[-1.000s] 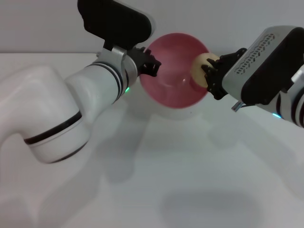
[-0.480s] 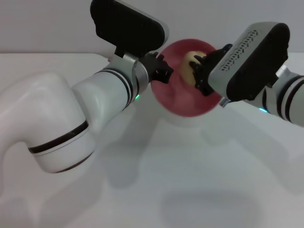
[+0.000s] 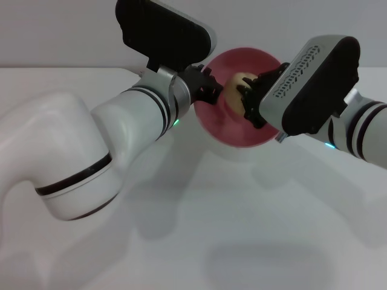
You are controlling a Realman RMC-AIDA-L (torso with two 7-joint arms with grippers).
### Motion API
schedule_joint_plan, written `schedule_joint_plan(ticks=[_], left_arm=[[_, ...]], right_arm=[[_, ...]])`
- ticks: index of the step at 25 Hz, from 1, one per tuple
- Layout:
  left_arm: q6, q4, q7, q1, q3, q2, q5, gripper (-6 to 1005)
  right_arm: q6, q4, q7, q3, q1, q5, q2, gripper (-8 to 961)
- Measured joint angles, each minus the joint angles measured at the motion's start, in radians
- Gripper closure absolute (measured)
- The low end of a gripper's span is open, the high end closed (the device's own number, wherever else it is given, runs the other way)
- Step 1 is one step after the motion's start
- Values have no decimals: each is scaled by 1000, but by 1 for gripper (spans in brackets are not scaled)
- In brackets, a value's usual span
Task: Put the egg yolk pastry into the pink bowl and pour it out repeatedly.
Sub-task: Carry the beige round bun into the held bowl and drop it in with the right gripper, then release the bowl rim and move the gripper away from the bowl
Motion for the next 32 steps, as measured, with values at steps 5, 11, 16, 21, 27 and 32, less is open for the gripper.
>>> schedule_joint_plan(ticks=[5, 11, 16, 21, 27, 32], left_arm=[[0, 1, 0, -1, 0, 0, 0, 1000], [-2, 2, 0, -2, 0, 1, 0, 999], [-3, -5, 0, -2, 0, 1, 0, 999], [0, -26, 0, -3, -11, 1, 1, 1000], [0, -48, 0, -5, -33, 2, 3, 1000], [-1, -65, 0, -4, -35, 2, 2, 1000]], right_arm=[[0, -4, 19, -2, -4, 0, 0, 917], [-4, 37, 22, -33, -26, -15, 0, 850], [-13, 132, 21, -58, -80, -60, 0, 742], [-42, 314, 19, -125, -222, -166, 2, 525], [-219, 459, -99, -152, -448, -176, 3, 439], [-444, 451, -115, -143, -563, -175, 7, 602]])
